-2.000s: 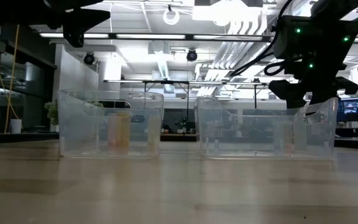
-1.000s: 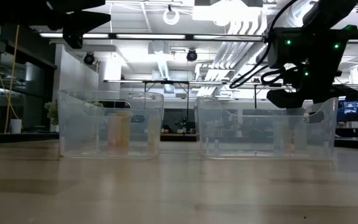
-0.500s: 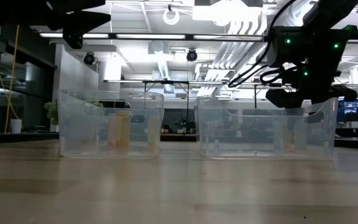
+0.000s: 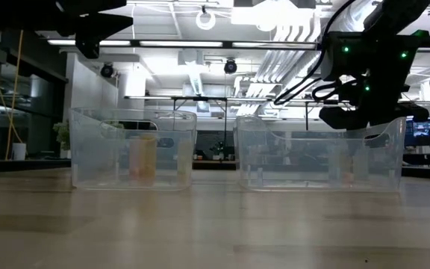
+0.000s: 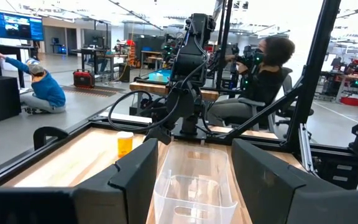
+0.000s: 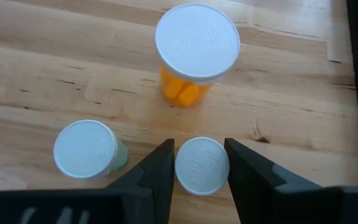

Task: Pick and place medicine bottles into bin by pill shape (circle, oval)
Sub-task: Put the yellow tablet bottle into the left transparent bin, then put the orange capsule bottle into the right transparent bin

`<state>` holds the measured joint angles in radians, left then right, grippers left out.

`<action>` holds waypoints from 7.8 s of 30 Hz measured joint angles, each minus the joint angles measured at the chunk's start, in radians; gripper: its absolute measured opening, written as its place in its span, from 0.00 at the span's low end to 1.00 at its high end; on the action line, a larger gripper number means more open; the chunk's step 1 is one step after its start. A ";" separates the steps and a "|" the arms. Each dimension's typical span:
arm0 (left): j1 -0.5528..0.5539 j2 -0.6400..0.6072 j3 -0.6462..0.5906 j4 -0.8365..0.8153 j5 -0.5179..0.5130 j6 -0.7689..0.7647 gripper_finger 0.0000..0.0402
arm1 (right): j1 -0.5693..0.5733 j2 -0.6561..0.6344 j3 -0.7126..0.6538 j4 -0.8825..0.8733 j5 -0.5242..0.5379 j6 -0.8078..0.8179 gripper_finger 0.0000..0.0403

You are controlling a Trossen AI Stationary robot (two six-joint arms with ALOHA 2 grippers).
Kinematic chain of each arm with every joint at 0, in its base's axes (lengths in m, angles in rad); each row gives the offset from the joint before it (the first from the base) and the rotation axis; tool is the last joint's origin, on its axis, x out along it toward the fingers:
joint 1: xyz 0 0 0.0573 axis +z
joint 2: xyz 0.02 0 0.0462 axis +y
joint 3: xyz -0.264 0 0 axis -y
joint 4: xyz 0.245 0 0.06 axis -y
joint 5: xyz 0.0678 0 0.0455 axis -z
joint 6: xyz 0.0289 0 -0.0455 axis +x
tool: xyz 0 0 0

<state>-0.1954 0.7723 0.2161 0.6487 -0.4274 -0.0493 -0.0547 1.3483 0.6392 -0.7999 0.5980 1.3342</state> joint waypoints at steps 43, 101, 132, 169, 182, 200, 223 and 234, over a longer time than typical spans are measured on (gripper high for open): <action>0.000 0.000 0.000 0.000 -0.007 0.000 0.49 | 0.289 0.278 0.431 0.847 -0.139 -1.115 0.29; 0.000 0.000 0.000 0.000 -0.006 -0.002 0.49 | 0.238 0.677 0.801 0.506 -0.266 -1.224 0.38; 0.000 0.000 0.000 -0.008 -0.003 0.019 0.49 | 0.290 -0.289 -0.250 1.288 0.054 -1.110 0.39; 0.000 0.000 0.000 -0.002 -0.003 0.023 0.49 | 0.216 -0.343 -0.178 0.759 0.349 -0.705 0.45; 0.000 0.000 0.000 -0.005 -0.002 0.011 0.49 | 0.025 -0.340 -0.169 0.460 0.319 -0.418 0.73; 0.000 0.000 0.000 -0.034 -0.001 -0.037 0.49 | -0.210 -0.105 -0.171 0.492 0.167 -0.313 0.80; 0.000 0.000 0.000 -0.033 -0.002 -0.045 0.49 | -0.214 -0.090 -0.171 0.504 0.123 -0.275 0.64; 0.000 0.000 0.000 -0.033 -0.002 -0.045 0.49 | -0.214 -0.090 -0.171 0.485 0.116 -0.258 0.53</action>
<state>-0.1954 0.7722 0.2165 0.6156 -0.4290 -0.0942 -0.2687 1.2587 0.4683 -0.3149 0.7139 1.0766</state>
